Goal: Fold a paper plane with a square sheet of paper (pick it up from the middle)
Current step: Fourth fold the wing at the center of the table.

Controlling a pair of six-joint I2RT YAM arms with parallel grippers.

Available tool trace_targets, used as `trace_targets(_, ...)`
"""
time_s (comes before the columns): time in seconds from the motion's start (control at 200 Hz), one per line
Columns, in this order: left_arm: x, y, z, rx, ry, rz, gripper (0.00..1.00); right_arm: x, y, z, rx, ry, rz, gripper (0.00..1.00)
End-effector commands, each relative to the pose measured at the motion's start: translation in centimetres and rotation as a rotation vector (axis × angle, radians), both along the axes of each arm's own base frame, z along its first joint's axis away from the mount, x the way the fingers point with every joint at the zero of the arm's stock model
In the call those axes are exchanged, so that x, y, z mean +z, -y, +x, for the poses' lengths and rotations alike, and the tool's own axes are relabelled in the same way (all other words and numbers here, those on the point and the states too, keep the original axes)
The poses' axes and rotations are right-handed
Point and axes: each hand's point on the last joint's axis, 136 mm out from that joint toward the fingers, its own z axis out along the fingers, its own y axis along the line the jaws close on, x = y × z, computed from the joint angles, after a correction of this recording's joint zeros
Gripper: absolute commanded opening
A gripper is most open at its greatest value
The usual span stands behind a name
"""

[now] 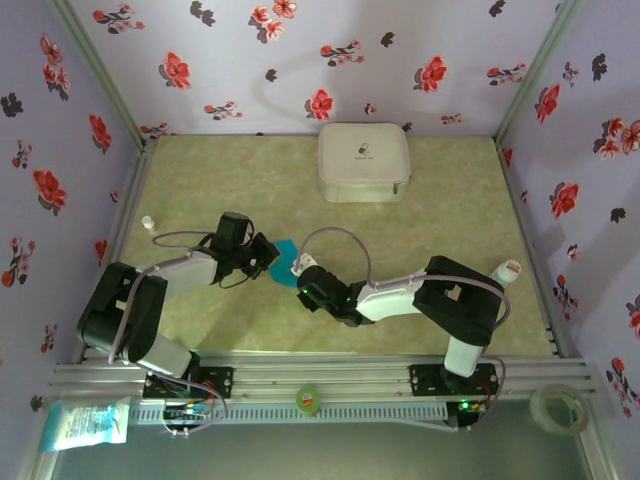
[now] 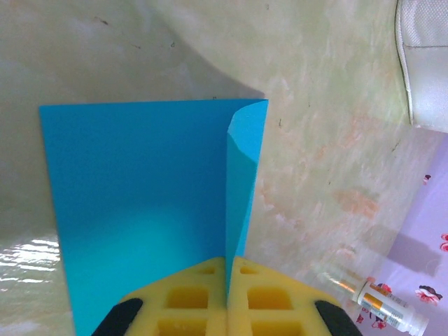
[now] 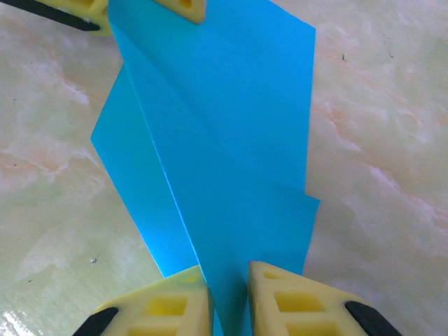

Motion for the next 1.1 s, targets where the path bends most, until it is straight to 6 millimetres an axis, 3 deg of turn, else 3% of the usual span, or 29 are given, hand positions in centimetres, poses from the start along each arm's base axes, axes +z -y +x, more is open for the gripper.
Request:
trace_targets(0.0,0.3,-0.2,-0.3,0.008,-0.008,-0.013,0.00,0.1,0.4,0.0,-0.011,0.015,-0.006,0.16)
trace_targets(0.15,0.3,-0.2,-0.2,0.007,-0.006,-0.013,0.03,0.2,0.1,-0.2,-0.005,0.002,0.017,0.10)
trace_targets(0.315,1.0,-0.3,-0.2,-0.002,0.013,-0.003,0.24,-0.1,0.1,-0.5,-0.013,-0.035,0.056,0.03)
trace_targets(0.48,2.3,-1.6,-0.3,0.012,0.055,0.069,0.41,0.0,-0.2,-0.4,-0.025,-0.099,0.145,0.01)
trace_targets(0.66,3.7,-3.0,-0.8,0.022,0.100,0.130,0.44,-0.4,-0.6,-0.5,-0.030,-0.166,0.196,0.01)
trace_targets(0.835,3.6,-3.3,-1.3,0.022,0.103,0.134,0.43,-1.0,-0.7,-0.4,-0.054,-0.240,0.232,0.01)
trace_targets(1.095,3.3,-2.7,-1.5,-0.014,0.111,0.114,0.29,-1.6,-1.5,-0.5,-0.069,-0.378,0.282,0.01)
